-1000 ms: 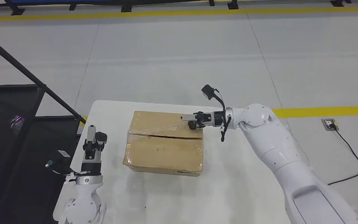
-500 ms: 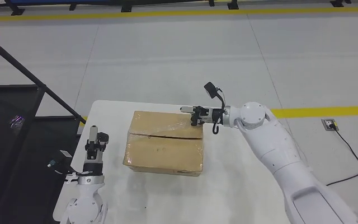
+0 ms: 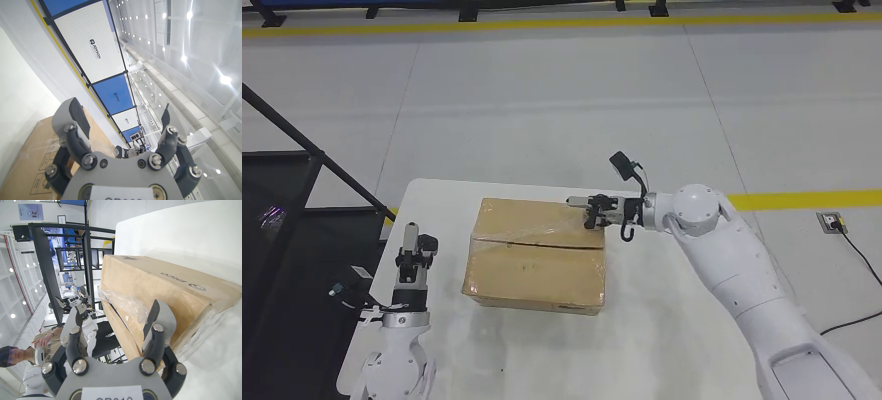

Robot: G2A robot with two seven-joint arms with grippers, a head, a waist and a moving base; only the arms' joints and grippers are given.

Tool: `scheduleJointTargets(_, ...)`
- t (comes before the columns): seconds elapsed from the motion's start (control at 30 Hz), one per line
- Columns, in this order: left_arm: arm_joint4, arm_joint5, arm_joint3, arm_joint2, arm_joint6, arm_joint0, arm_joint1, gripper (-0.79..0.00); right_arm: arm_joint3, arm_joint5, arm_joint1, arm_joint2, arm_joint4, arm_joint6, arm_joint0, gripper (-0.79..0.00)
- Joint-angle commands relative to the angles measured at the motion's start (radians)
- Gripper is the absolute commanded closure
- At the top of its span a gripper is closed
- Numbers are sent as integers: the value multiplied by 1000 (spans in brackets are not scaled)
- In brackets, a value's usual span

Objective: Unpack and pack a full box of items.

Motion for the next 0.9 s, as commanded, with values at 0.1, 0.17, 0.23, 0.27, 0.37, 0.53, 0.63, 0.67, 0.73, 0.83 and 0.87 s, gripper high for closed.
scheduleJointTargets(0.1, -3, -4, 0, -3, -2, 0, -1, -785, -25, 48, 4, -9, -54, -17, -3, -256)
scheduleJointTargets(0.17, -4, -7, 1, -4, -3, 1, -2, -785, -35, 67, 4, -13, -70, -23, -3, -240)
scheduleJointTargets(0.23, -5, -8, 1, -5, -5, 1, -2, -785, -43, 82, 4, -18, -87, -28, -4, -209)
scheduleJointTargets(0.27, -5, -8, 2, -6, -6, 1, -3, -785, -48, 86, 4, -19, -91, -27, -5, -191)
scheduleJointTargets(0.37, -3, -10, 4, -8, -6, 1, -3, -785, -59, 95, 5, -20, -103, -30, -8, -80)
scheduleJointTargets(0.53, -5, -10, 9, -12, -15, -2, -4, -785, -88, 73, 12, -7, -110, -34, -25, 0)
scheduleJointTargets(0.63, -4, -7, 13, -14, -23, -7, -4, -785, -118, 55, 19, 10, -110, -41, -44, 0)
scheduleJointTargets(0.67, -3, -6, 14, -14, -28, -9, -4, -785, -129, 48, 22, 18, -109, -42, -51, 0)
scheduleJointTargets(0.73, 1, -4, 16, -13, -36, -13, -4, -785, -155, 35, 29, 32, -109, -44, -69, 0)
scheduleJointTargets(0.83, 7, -3, 19, -11, -41, -17, -4, -785, -196, 36, 38, 50, -116, -53, -92, 0)
scheduleJointTargets(0.87, 9, -4, 19, -9, -42, -17, -4, -785, -211, 35, 41, 57, -118, -56, -101, 0)
